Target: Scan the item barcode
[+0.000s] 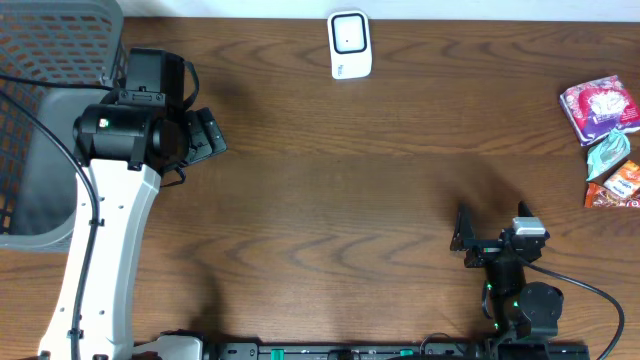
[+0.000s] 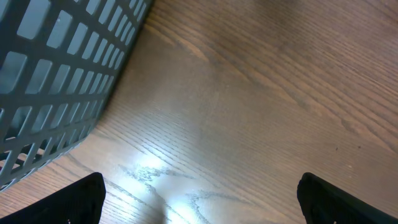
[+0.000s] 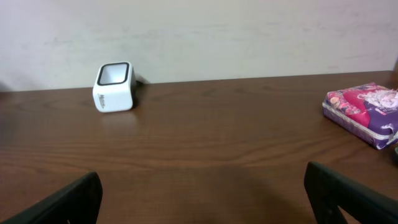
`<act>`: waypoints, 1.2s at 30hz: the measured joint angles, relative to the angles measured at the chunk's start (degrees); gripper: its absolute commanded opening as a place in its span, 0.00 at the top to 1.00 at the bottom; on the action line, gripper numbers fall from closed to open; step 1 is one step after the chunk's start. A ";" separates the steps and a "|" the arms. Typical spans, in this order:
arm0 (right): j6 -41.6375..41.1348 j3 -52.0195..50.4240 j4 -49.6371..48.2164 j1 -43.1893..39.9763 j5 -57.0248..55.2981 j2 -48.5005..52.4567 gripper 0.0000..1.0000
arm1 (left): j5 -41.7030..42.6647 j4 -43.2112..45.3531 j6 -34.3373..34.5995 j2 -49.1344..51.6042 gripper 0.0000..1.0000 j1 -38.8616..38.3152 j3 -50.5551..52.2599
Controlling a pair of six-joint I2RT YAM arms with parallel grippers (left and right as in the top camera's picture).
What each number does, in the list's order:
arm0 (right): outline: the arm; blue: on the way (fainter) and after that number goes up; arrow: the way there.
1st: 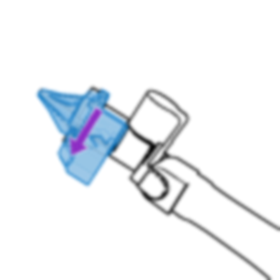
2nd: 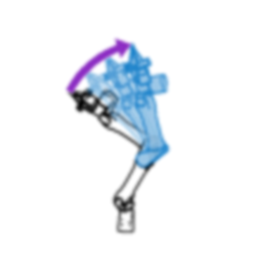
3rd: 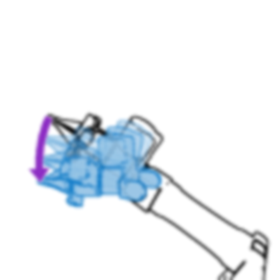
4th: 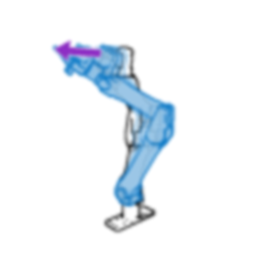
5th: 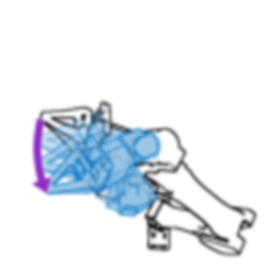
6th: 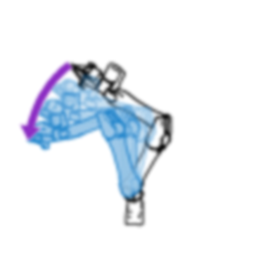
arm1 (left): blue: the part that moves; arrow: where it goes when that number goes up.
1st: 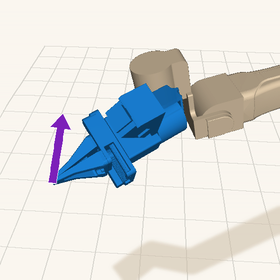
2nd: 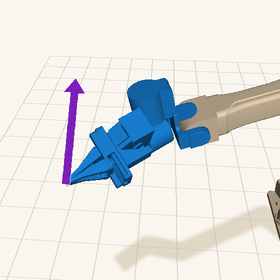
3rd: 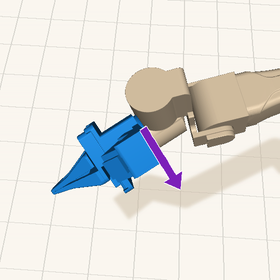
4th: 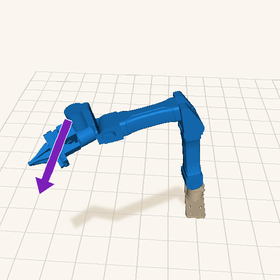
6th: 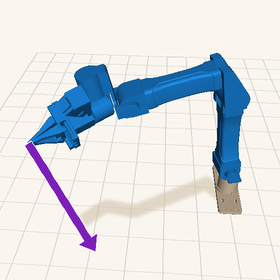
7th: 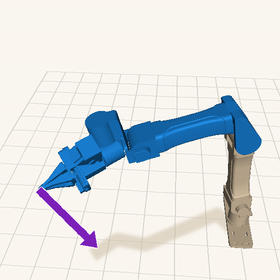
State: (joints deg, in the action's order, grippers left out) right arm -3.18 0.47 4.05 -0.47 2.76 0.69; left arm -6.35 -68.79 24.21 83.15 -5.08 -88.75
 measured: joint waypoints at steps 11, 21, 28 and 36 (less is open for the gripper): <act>0.00 0.00 0.00 0.00 -0.02 0.00 0.01 | 0.00 0.00 0.00 0.00 0.02 0.00 0.00; 0.00 0.00 -0.02 0.00 0.00 0.00 0.01 | 0.13 0.02 0.04 -0.07 0.02 0.00 0.00; 0.00 0.00 -0.02 0.00 0.00 0.00 0.01 | 0.48 1.68 0.07 -5.44 0.02 0.00 4.15; 0.00 0.00 -0.04 0.00 -0.04 0.00 0.01 | 0.66 12.94 0.26 -18.86 0.02 0.00 17.92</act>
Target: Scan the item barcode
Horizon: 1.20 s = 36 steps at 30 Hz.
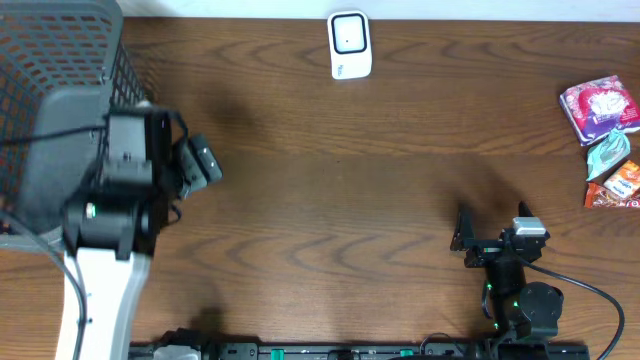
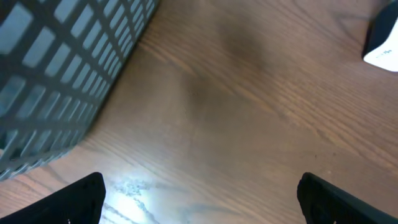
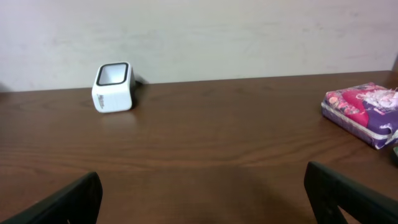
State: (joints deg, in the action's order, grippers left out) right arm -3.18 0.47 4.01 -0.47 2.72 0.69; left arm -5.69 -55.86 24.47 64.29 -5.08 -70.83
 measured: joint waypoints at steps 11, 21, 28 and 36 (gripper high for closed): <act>0.00 -0.02 0.02 0.00 -0.07 0.00 0.01 | 4.72 22.25 -6.36 -26.08 0.02 0.00 27.56; -0.02 -0.02 0.02 0.00 -0.11 0.00 0.01 | 6.03 23.47 -9.55 -42.05 0.02 0.00 38.32; -0.02 -0.02 0.02 0.00 -0.13 0.00 0.01 | 6.51 24.76 -9.75 -42.25 0.02 0.00 42.12; 0.00 -0.02 0.02 0.00 -0.11 0.00 0.01 | 6.69 31.95 -9.75 -46.88 0.02 0.00 46.90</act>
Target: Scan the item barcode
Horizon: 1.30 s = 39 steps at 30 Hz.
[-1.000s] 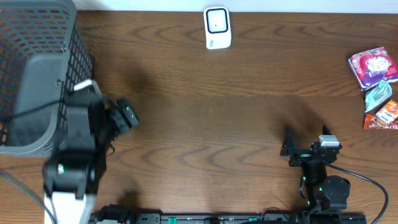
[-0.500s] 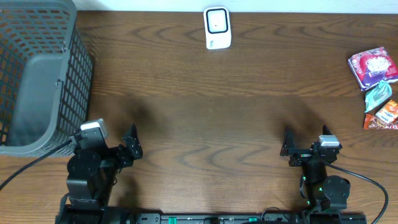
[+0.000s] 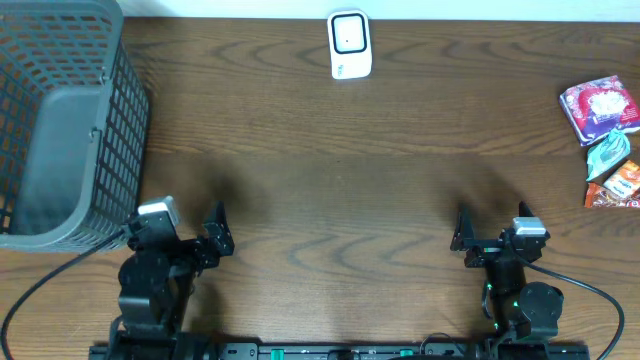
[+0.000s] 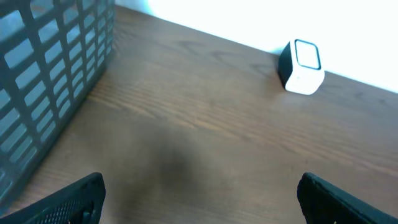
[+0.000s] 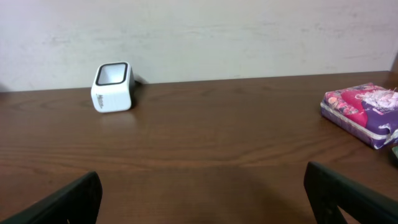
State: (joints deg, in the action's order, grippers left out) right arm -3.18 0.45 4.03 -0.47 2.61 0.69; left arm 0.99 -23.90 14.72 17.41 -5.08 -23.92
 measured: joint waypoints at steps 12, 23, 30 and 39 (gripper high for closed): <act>-0.02 0.00 0.00 0.00 -0.02 0.00 0.00 | 4.35 3.87 -7.48 -5.90 0.02 0.00 1.57; 0.00 0.00 0.00 0.00 -0.02 0.00 0.01 | 5.11 15.74 -9.03 -10.03 0.02 0.02 8.74; 0.00 0.00 0.00 0.00 -0.02 0.00 0.01 | 5.09 23.41 -9.01 -13.75 0.02 2.01 14.47; 0.00 0.00 0.00 0.00 0.00 0.00 0.01 | 5.09 31.98 -9.01 -15.85 0.02 4.92 20.41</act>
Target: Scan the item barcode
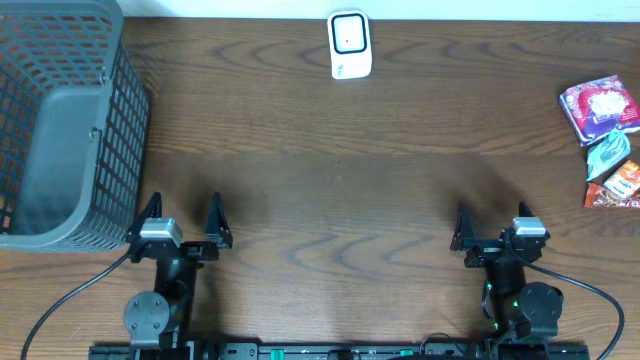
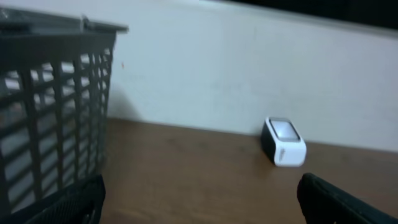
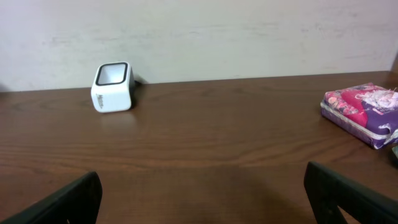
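The white barcode scanner [image 1: 350, 44] stands at the table's far edge, also visible in the left wrist view as the scanner [image 2: 284, 150] and in the right wrist view [image 3: 112, 86]. Snack packets [image 1: 603, 107] lie at the far right; the purple one [image 3: 364, 114] shows in the right wrist view. My left gripper [image 1: 183, 215] rests open at the near left edge, empty. My right gripper [image 1: 492, 225] rests open at the near right, empty too. Both face the far wall.
A grey mesh basket [image 1: 58, 120] fills the far left corner; its wall [image 2: 50, 118] rises left of the left gripper. More packets, a teal one [image 1: 607, 155] and an orange one [image 1: 618, 186], lie by the right edge.
My left arm has settled lower at the near left edge; its camera now looks level at the far wall instead of down at the table. The right arm has not moved.
My left arm was stretched out beside the basket, its gripper open over the wood. Then it stood nearer, still by the basket. Then it was folded at the near left edge, and now rests there level. The right arm stayed parked throughout.
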`<act>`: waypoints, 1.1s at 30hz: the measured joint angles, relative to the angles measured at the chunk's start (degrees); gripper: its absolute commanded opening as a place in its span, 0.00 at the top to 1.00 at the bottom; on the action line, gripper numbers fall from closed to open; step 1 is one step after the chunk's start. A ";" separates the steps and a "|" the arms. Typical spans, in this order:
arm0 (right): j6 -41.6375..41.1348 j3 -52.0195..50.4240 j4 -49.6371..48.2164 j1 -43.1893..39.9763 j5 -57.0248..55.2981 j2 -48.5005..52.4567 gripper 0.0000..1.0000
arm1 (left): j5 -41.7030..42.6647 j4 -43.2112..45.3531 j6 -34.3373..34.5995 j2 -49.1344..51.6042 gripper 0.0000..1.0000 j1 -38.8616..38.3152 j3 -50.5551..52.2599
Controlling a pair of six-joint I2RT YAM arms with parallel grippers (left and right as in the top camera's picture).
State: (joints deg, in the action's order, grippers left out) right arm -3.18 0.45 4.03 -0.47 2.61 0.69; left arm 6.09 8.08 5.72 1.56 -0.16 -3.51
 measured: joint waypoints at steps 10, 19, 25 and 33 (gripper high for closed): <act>0.00 0.00 0.00 0.00 0.00 0.00 0.01 | 0.02 5.38 0.02 -0.94 0.02 1.66 3.06; -0.02 0.02 0.00 0.00 -0.02 -0.02 0.01 | 0.02 -4.04 -1.51 -0.98 0.02 1.73 3.13; 0.00 0.00 0.02 0.00 -0.02 0.00 0.01 | -0.22 -8.37 -6.10 -0.98 0.02 1.90 3.06; 0.00 0.02 0.00 0.00 -0.02 0.00 0.01 | -0.44 -8.98 -10.75 -0.98 0.02 1.90 2.84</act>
State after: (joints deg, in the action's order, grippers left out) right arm -3.18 0.47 4.03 -0.47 2.59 0.69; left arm 5.65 -0.91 -5.04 0.58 1.74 -0.67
